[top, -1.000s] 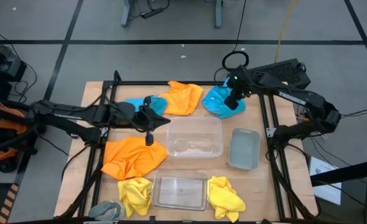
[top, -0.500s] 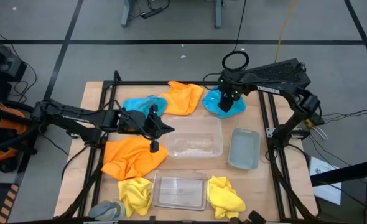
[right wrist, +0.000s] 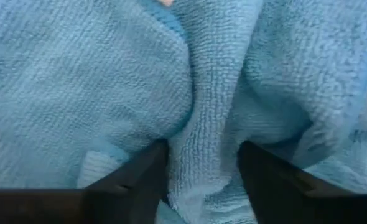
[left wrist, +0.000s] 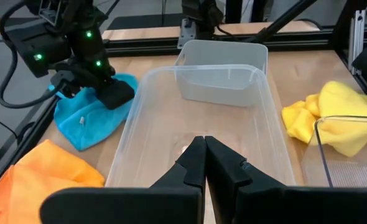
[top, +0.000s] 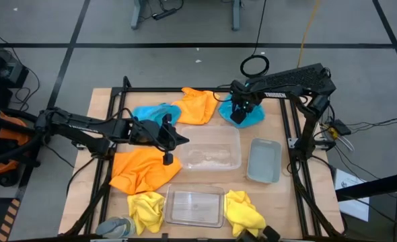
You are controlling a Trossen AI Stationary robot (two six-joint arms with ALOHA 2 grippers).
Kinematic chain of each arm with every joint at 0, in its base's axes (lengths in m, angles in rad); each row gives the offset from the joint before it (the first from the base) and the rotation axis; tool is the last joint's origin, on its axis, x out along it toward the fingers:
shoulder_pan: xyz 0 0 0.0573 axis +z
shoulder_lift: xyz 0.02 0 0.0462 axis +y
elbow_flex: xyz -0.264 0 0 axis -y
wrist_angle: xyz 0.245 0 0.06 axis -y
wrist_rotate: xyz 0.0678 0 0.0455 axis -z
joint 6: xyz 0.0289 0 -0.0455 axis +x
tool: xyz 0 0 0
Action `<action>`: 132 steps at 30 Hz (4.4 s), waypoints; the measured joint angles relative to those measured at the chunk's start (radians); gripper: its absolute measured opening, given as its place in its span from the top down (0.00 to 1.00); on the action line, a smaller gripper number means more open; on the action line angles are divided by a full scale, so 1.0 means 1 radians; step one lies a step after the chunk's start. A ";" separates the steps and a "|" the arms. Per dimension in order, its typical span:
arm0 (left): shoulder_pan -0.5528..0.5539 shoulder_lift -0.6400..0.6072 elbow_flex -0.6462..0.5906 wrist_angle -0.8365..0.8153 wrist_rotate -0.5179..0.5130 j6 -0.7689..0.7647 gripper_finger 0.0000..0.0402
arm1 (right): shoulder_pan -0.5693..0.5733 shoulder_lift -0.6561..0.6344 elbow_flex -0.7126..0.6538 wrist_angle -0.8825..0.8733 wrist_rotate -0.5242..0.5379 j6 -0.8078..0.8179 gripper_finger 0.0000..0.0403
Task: Sort microfiber towel by color & place in baskets
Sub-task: Put the right blue microfiber cloth into the gray bin
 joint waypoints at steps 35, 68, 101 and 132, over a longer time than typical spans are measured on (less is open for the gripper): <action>-0.007 0.087 0.000 0.215 -0.001 0.096 0.97 | 0.612 -0.902 -0.007 0.092 0.227 0.257 0.99; -0.267 0.225 0.000 0.432 -0.532 0.467 0.05 | 1.073 -0.475 -0.213 1.119 0.403 -0.017 0.97; -0.366 0.218 0.000 0.292 -0.623 0.416 0.88 | 1.206 -0.432 -0.209 0.968 0.579 0.090 0.46; -0.326 0.177 0.000 0.233 -0.501 0.271 0.92 | 1.207 -0.256 -0.007 1.053 0.694 -0.247 0.22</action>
